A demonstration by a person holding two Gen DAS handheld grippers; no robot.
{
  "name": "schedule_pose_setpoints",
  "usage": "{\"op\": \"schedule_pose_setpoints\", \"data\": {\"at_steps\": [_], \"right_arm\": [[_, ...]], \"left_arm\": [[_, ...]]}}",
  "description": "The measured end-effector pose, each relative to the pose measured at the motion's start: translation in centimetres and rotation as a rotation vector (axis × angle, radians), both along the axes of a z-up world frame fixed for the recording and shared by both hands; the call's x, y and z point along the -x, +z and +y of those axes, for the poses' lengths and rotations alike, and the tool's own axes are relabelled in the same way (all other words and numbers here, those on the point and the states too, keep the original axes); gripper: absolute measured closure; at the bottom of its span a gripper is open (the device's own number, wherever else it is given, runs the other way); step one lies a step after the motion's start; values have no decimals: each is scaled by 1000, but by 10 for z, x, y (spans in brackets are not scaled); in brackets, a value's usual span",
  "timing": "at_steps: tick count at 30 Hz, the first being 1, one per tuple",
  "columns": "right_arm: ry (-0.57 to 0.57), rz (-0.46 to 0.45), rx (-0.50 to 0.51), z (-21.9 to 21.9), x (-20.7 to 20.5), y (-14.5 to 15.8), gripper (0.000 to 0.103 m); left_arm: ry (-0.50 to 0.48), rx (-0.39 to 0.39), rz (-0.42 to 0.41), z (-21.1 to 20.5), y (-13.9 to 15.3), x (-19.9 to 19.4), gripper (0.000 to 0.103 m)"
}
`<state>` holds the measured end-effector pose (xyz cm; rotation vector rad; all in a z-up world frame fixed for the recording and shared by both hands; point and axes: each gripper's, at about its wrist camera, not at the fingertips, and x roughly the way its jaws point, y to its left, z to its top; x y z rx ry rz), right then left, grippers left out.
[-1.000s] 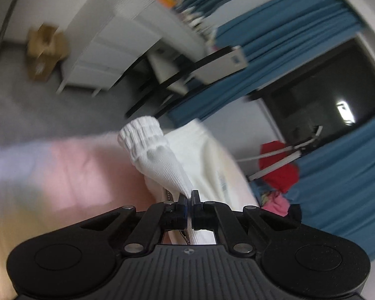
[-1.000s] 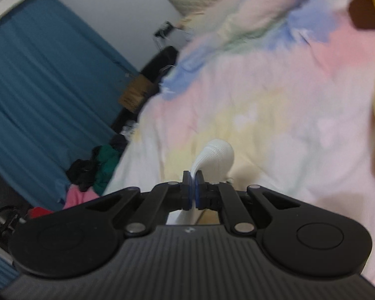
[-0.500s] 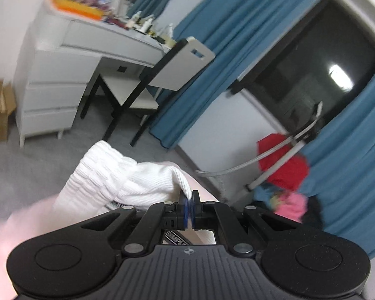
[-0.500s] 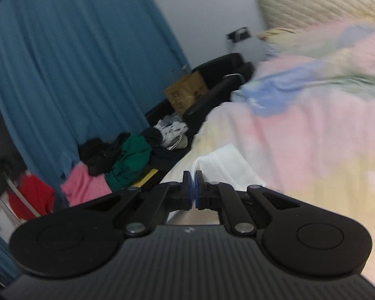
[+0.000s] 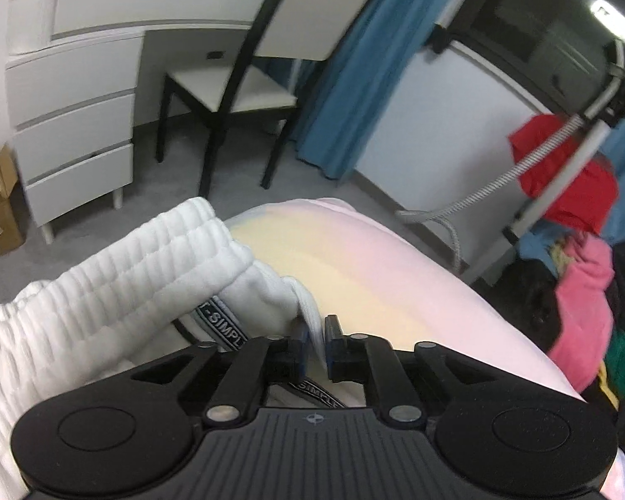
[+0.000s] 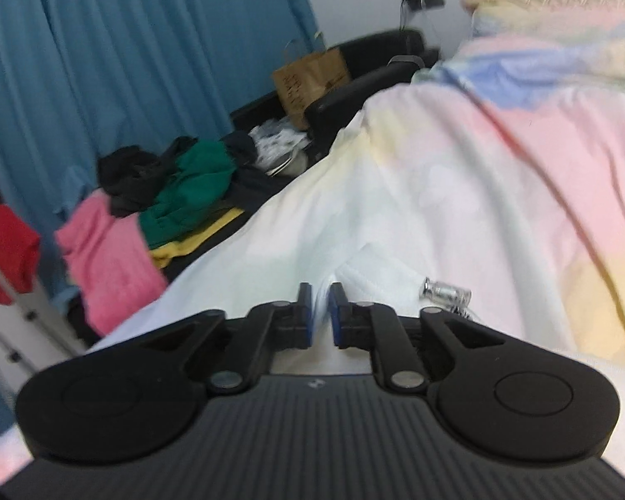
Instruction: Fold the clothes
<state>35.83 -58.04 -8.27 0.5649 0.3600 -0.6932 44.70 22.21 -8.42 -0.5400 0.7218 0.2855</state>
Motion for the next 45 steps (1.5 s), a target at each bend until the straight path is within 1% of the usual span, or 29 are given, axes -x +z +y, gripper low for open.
{"op": "schedule_pose_setpoints", "data": {"at_steps": [1, 3, 4, 5, 6, 8, 10, 11, 13, 15, 17, 19, 20, 21, 23, 25, 26, 28, 30, 32, 33, 34, 35, 36, 37, 38, 40, 42, 45], "right_arm": [[11, -11, -13, 0, 7, 3, 80], [14, -48, 2, 11, 31, 11, 54], [19, -69, -2, 16, 43, 13, 49], [24, -90, -20, 22, 59, 14, 44], [30, -112, -37, 28, 76, 15, 44], [38, -163, -78, 44, 110, 15, 44], [58, -210, -124, 65, 143, 7, 35], [66, -222, -169, 74, 158, 1, 32], [87, -225, -282, 82, 179, -13, 32], [124, -216, -401, 83, 189, -26, 32], [155, -170, -532, 80, 188, -37, 32], [202, -133, -605, 82, 183, -46, 32], [238, -125, -630, 86, 179, -51, 32], [258, -132, -647, 88, 175, -56, 32], [249, -157, -656, 91, 168, -66, 32], [223, -195, -648, 88, 160, -72, 32], [203, -219, -635, 86, 156, -74, 32], [153, -277, -593, 79, 148, -77, 32], [126, -312, -542, 75, 139, -80, 33], [115, -325, -481, 74, 129, -83, 33], [112, -318, -440, 75, 125, -82, 40], [105, -310, -408, 77, 122, -81, 45], [99, -302, -377, 79, 118, -80, 60], [92, -294, -345, 81, 115, -78, 72], [85, -285, -313, 83, 111, -77, 75], [79, -277, -283, 85, 108, -75, 80], [77, -261, -238, 90, 109, -65, 83], [76, -248, -197, 94, 110, -55, 85], [90, -267, -237, 93, 128, -45, 85]], "left_arm": [[-23, 4, -10, 1, 3, 7, 68], [-63, 14, -37, 1, 11, 27, 59], [-79, 21, -55, 1, 17, 41, 54], [-92, 28, -74, 0, 22, 57, 50], [-104, 36, -92, -1, 26, 73, 47], [-114, 55, -115, -3, 34, 110, 38], [-119, 73, -135, -4, 39, 146, 29], [-118, 85, -145, -5, 39, 163, 23], [-101, 115, -161, -3, 38, 198, 21], [-68, 175, -166, 3, 31, 227, 19], [-30, 265, -143, 12, 17, 247, 19], [22, 369, -86, 22, -2, 260, 20], [49, 407, -62, 28, -10, 261, 20], [59, 434, -59, 32, -16, 258, 20], [72, 485, -56, 37, -28, 252, 20], [86, 523, -76, 41, -39, 241, 21], [92, 526, -95, 43, -45, 236, 21], [112, 522, -136, 46, -57, 224, 22], [136, 514, -176, 50, -65, 214, 26], [141, 490, -220, 54, -68, 203, 36], [146, 477, -236, 56, -69, 199, 38], [155, 476, -246, 58, -70, 196, 49], [164, 486, -259, 61, -72, 196, 65], [171, 494, -275, 62, -74, 196, 74], [170, 494, -295, 62, -74, 199, 82], [168, 493, -316, 60, -72, 200, 87], [167, 503, -351, 57, -64, 203, 90], [170, 541, -375, 59, -54, 212, 91], [164, 536, -399, 60, -34, 237, 92]]}}
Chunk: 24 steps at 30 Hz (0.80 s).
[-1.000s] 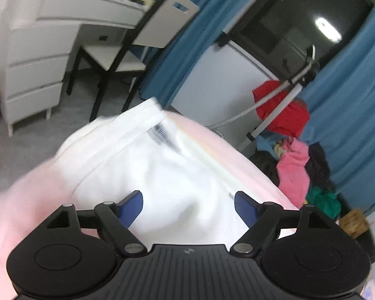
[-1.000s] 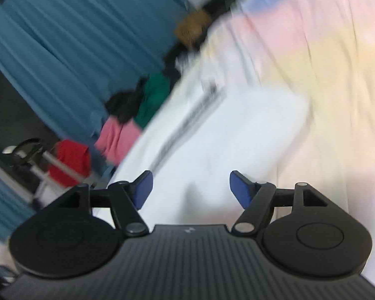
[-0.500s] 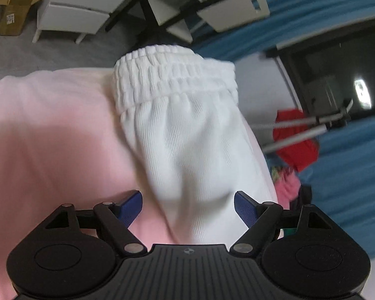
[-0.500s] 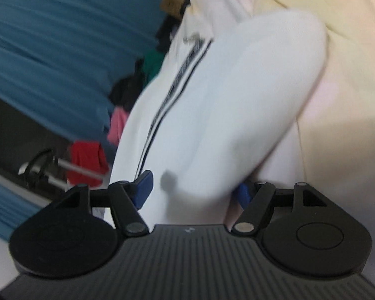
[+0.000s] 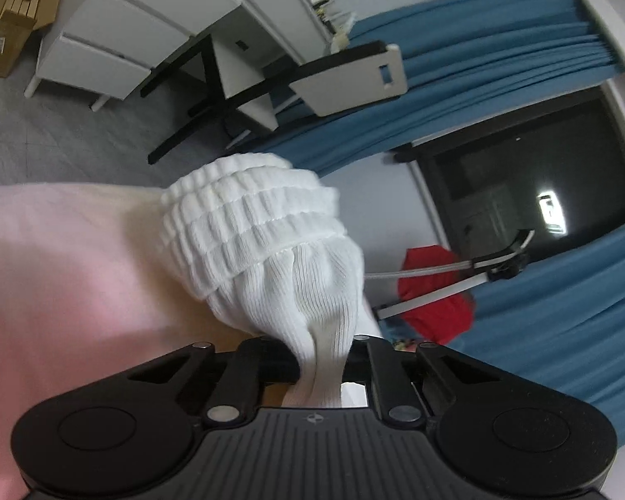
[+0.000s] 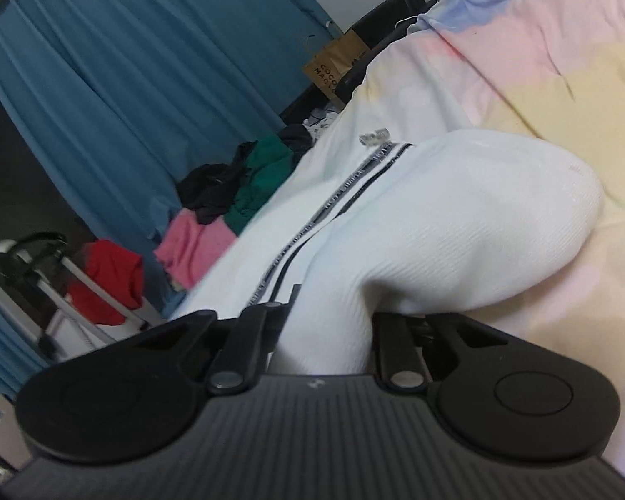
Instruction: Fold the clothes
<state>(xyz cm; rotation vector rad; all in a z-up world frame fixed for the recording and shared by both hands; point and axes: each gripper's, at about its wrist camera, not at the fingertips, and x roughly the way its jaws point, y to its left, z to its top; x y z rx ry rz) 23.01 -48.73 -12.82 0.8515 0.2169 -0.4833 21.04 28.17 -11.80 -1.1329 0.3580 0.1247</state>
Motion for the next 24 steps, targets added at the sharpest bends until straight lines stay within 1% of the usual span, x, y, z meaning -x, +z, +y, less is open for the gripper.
{"op": "schedule_pose_setpoints", "data": {"at_steps": [3, 8, 11, 13, 14, 17, 19, 20, 22, 24], "right_arm": [[21, -2, -53, -3, 21, 8, 86], [80, 25, -181, -15, 66, 21, 86], [101, 17, -262, -23, 92, 29, 86], [117, 13, -270, -25, 109, 31, 86], [140, 6, -255, -27, 117, 28, 86], [200, 59, -260, -32, 136, 7, 85], [233, 68, -349, -39, 147, -13, 83], [246, 55, -387, -43, 153, -21, 82], [268, 25, -419, -47, 160, -28, 78], [274, 17, -431, -48, 163, -30, 71]], "left_arm": [[-14, -10, -11, 8, 21, 28, 92], [-16, 20, 2, 29, 43, 88, 92], [-13, 19, 23, 38, 52, 129, 91], [-10, 22, 53, 41, 56, 151, 91], [-13, 13, 76, 41, 56, 158, 91], [-35, -44, 165, 40, 54, 169, 89], [-48, -68, 222, 42, 51, 171, 87], [-54, -80, 251, 43, 49, 172, 85], [-66, -104, 307, 45, 46, 175, 81], [-78, -130, 326, 42, 47, 178, 69]]}}
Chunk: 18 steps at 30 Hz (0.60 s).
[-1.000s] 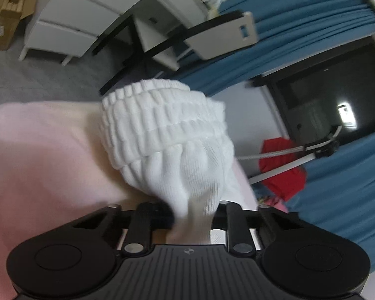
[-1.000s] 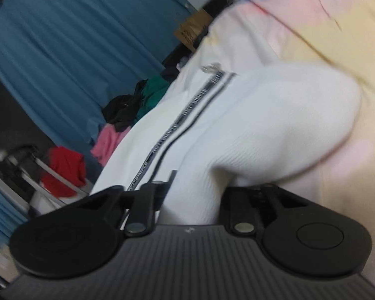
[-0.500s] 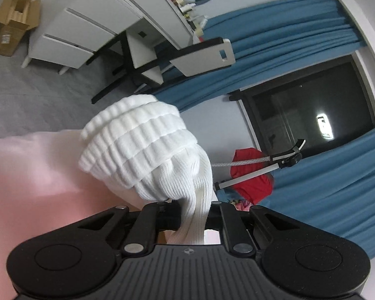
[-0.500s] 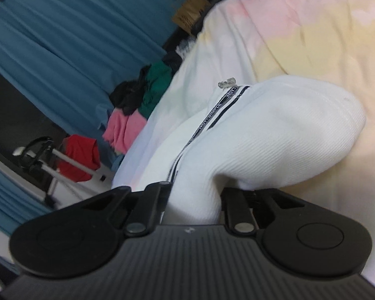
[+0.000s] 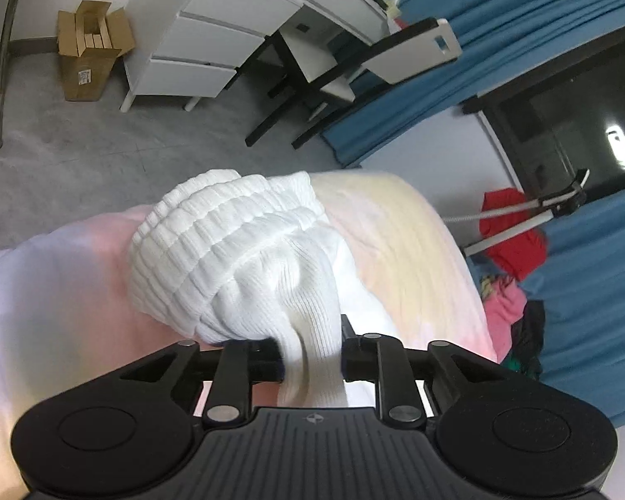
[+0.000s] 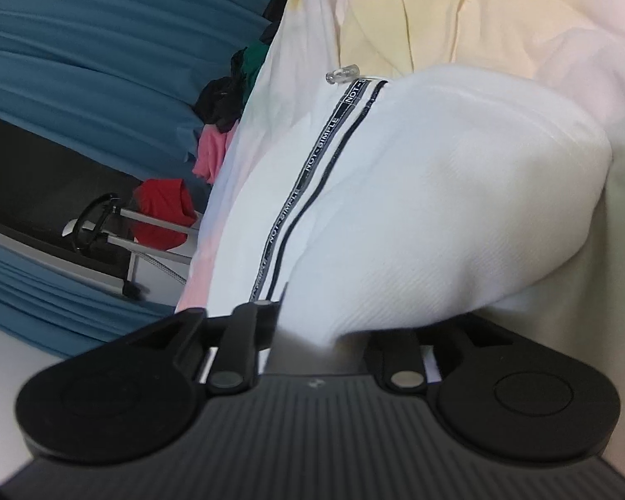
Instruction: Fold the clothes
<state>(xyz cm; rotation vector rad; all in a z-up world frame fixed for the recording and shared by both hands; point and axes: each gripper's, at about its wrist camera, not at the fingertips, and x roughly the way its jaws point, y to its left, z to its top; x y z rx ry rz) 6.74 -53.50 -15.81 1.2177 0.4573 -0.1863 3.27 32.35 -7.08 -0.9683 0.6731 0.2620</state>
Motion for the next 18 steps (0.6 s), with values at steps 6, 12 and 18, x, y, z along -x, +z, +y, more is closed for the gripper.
{"op": "schedule_pose_setpoints", "data": {"at_steps": [6, 12, 18], "right_arm": [[-35, -95, -86, -5, 1, -3, 40], [-165, -91, -40, -17, 3, -1, 39], [-282, -148, -91, -33, 12, -8, 38]], "left_arm": [[-73, -220, 59, -38, 22, 14, 26], [-44, -437, -25, -91, 44, 47, 23], [-204, -569, -244, -167, 55, 48, 17]]}}
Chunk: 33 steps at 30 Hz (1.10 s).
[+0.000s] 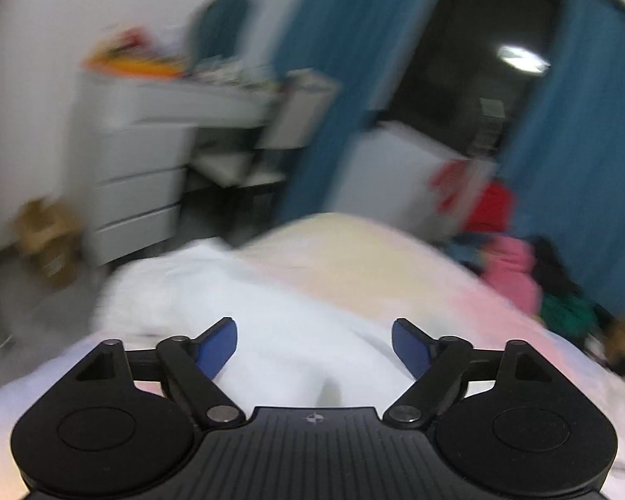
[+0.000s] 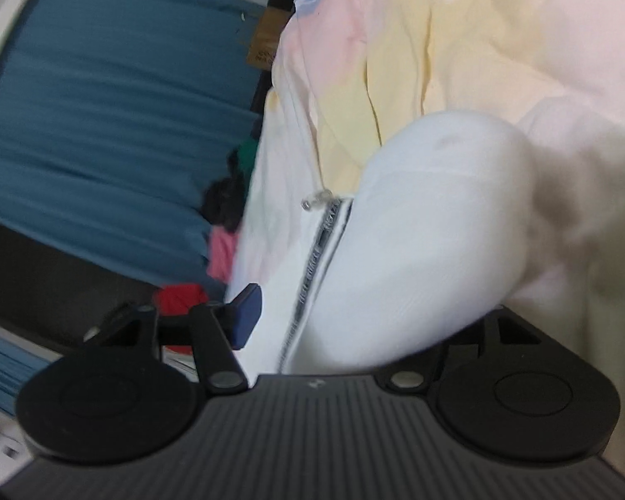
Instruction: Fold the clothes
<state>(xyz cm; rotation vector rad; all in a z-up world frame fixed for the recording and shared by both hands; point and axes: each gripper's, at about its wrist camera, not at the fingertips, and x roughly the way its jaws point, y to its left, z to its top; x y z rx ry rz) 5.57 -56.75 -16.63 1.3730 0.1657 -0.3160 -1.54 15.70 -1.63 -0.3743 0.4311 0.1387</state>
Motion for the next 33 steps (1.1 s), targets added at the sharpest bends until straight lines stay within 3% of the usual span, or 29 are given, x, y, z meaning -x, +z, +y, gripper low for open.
{"op": "schedule_pose_setpoints", "data": {"at_steps": [3, 6, 11, 13, 15, 18, 21, 27, 33], "right_arm": [[39, 17, 7, -1, -4, -2, 39], [109, 105, 88, 5, -13, 4, 40], [167, 198, 187, 14, -22, 16, 40], [173, 226, 225, 17, -24, 20, 47], [164, 257, 255, 17, -23, 23, 66], [122, 267, 287, 17, -20, 26, 85], [79, 274, 329, 20, -19, 33, 88], [42, 292, 559, 39, -16, 66, 90], [28, 230, 908, 93, -8, 124, 90]], "left_arm": [[-103, -24, 24, -44, -10, -19, 16], [-206, -66, 60, -90, -24, -43, 16], [-371, -278, 55, -166, -54, -68, 16], [-407, -340, 74, -184, -72, -74, 16], [-427, -370, 122, -192, -92, -82, 16], [-436, -376, 195, -188, -118, -89, 14], [-446, -391, 202, -184, -126, -87, 14], [-445, -391, 212, -181, -128, -92, 13], [-448, -375, 208, -179, -121, -100, 13]]}}
